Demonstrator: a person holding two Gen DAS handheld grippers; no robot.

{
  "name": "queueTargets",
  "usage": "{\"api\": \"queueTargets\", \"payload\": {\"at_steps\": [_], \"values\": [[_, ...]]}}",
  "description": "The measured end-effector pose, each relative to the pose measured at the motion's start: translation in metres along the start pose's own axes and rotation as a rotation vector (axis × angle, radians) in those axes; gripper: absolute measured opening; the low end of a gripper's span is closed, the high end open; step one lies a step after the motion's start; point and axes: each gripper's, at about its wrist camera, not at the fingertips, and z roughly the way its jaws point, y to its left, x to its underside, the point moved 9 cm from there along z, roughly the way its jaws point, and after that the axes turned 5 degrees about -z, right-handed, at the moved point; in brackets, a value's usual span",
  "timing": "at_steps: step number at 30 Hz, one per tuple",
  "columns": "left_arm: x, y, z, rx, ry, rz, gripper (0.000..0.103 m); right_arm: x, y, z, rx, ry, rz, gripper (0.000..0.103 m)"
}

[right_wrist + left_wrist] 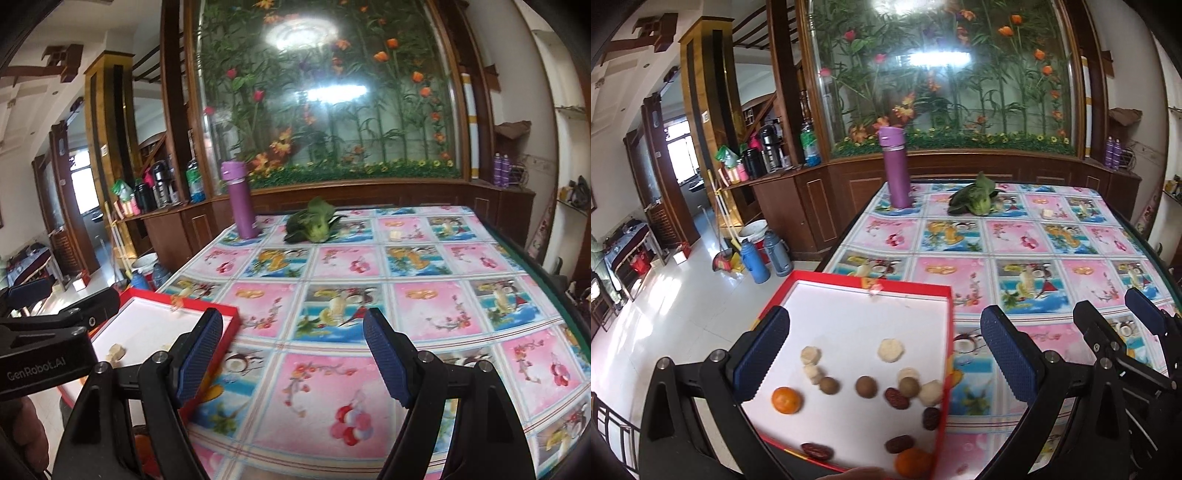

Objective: Organize fruits

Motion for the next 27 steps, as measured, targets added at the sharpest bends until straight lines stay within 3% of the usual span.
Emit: {"api": "queueTargets", "payload": {"at_steps": [10,20,27], "values": [[-0.006,0.004,-0.012,0.011,-0.019,-0.034,0.103,-0.01,0.003,-0.013,0.003,-0.041,-0.021,0.08],[0.005,0.069,-0.025,-0.09,-0.079,-0.093,0.103,-0.014,0.059,-0.017,-0.079,-0.026,-0.106,0.08],[0.019,0.111,-0.027,-0.114,-0.078,-0.145,0.103,-0.011,0.095,-0.023,-0.101,-0.025,-0.156,0.08]]}}
